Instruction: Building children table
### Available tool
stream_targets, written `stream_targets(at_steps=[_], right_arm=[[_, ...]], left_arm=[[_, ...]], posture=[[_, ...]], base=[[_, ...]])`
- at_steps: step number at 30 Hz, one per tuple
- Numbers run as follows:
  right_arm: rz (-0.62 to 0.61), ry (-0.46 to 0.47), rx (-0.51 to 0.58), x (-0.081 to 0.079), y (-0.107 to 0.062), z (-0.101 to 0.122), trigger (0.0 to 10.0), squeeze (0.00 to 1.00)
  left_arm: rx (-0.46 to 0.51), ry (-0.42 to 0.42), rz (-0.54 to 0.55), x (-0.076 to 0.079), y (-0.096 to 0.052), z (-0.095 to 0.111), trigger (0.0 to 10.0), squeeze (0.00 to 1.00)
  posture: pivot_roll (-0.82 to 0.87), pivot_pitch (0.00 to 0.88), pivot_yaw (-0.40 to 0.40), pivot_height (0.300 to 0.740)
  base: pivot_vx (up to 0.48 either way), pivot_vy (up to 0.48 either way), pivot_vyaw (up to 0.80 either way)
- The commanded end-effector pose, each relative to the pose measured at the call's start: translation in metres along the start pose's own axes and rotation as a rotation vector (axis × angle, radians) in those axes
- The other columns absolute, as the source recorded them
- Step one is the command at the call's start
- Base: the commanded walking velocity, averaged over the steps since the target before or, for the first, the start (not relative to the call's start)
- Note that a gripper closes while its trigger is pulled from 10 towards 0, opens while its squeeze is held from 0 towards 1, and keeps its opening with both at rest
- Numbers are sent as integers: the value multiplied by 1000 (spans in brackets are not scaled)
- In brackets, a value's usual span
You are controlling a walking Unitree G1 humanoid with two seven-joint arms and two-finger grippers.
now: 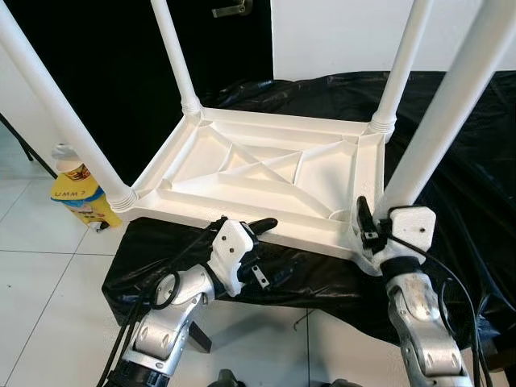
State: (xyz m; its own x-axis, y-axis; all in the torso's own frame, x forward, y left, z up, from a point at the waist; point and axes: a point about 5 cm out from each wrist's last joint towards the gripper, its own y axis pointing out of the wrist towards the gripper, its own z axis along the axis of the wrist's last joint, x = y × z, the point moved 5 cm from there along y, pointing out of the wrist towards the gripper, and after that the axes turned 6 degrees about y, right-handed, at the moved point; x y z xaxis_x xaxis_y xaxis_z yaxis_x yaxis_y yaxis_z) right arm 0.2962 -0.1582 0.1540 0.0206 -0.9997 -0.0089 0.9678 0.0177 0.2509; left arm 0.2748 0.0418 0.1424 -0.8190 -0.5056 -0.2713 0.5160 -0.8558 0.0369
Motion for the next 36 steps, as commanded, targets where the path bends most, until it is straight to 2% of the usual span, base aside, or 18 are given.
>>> stream_targets(at_steps=[1, 7, 14, 16, 19, 24, 30, 31, 36], right_arm=[[2, 8, -82, -1, -8, -20, 10000, 0], [-23, 25, -114, 5, -7, -31, 10000, 0], [-9, -22, -135, 10, -10, -37, 10000, 0], [54, -93, -137, 7, -16, -38, 10000, 0], [121, -145, -127, -1, -24, -34, 10000, 0], [162, -161, -130, -6, -31, -34, 10000, 0], [166, -114, -148, -3, -33, -38, 10000, 0], [152, -45, -164, -2, -28, -41, 10000, 0], [127, 48, -180, 1, -24, -45, 10000, 0]], left_arm=[[-7, -4, 18, -2, -1, 0, 10000, 0], [-4, -5, 20, -3, 0, 0, 10000, 0], [-4, -4, 21, -3, 1, 1, 10000, 0], [-7, -8, 33, -5, 0, 1, 10000, 0], [-9, -10, 36, -6, 0, 1, 10000, 0], [-10, -15, 36, -5, -1, 1, 10000, 0], [-9, -17, 38, -5, 0, 2, 10000, 0], [-8, -17, 36, -4, 1, 2, 10000, 0], [-5, -17, 32, -4, 2, 3, 10000, 0]], posture=[[5, 55, 51, 740], [6, 49, 50, 740], [9, 52, 45, 740], [10, 60, 40, 740], [8, 67, 40, 740], [7, 72, 42, 740], [3, 82, 49, 740], [2, 86, 54, 740], [3, 90, 55, 740]], base=[[0, 0, 0], [0, 0, 0], [0, 0, 0], [0, 0, 0], [0, 0, 0], [0, 0, 0], [0, 0, 0], [0, 0, 0], [0, 0, 0]])
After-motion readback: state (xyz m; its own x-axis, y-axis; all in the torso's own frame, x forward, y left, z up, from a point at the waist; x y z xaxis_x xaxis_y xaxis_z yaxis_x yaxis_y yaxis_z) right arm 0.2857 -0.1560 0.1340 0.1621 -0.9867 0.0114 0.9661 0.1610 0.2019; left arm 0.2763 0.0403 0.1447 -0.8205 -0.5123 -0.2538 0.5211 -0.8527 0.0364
